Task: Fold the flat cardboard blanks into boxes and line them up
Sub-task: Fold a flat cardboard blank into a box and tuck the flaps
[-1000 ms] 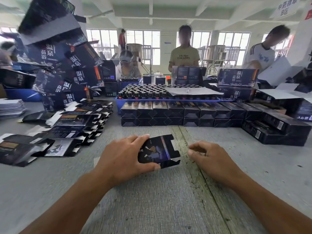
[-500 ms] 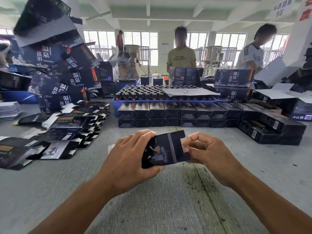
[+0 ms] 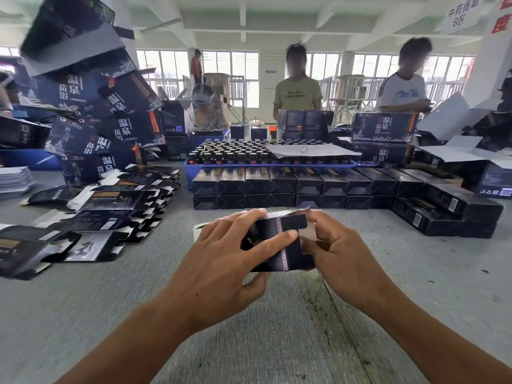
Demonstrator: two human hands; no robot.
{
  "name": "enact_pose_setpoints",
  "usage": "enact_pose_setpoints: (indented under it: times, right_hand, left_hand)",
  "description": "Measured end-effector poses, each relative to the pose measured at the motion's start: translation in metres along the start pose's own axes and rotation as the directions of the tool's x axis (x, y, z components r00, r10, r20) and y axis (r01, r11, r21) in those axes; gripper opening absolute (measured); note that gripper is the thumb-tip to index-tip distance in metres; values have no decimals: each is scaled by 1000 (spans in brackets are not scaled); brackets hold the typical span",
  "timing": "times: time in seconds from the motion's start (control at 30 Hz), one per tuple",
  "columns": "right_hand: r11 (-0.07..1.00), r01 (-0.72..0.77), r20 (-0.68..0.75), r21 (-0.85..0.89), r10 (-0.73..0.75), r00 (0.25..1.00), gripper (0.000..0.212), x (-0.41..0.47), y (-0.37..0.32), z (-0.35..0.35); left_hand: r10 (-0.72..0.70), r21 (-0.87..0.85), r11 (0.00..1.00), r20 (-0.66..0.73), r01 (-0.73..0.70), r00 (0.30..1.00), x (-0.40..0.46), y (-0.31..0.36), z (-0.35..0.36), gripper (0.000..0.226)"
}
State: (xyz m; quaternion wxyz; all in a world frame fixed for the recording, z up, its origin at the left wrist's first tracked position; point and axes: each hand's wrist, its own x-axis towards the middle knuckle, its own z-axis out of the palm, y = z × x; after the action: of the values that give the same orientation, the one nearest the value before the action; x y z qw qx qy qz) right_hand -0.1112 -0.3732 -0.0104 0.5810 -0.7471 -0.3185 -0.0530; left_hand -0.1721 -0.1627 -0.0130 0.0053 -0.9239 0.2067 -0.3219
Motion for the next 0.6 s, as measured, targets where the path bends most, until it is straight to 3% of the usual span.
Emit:
enact_pose_setpoints:
  times: [0.2,0.47,0.6]
  right_hand:
    - [994,33,-14,-109,-35,999,39,-3,-3,5]
    - [997,10,-108,-72,-17,994,42,-7,-5,11]
    - [980,77,-107,-186,-98,989,50,-9,-5,13]
  left_hand:
    - [-69,-12,998,-17,69,997,-1,-1,3,65]
    - [-45,-60,997,-53,42,998,-1,-2,4,58]
    - [-60,-126,991,-83,50,995,-1,-2,3,58]
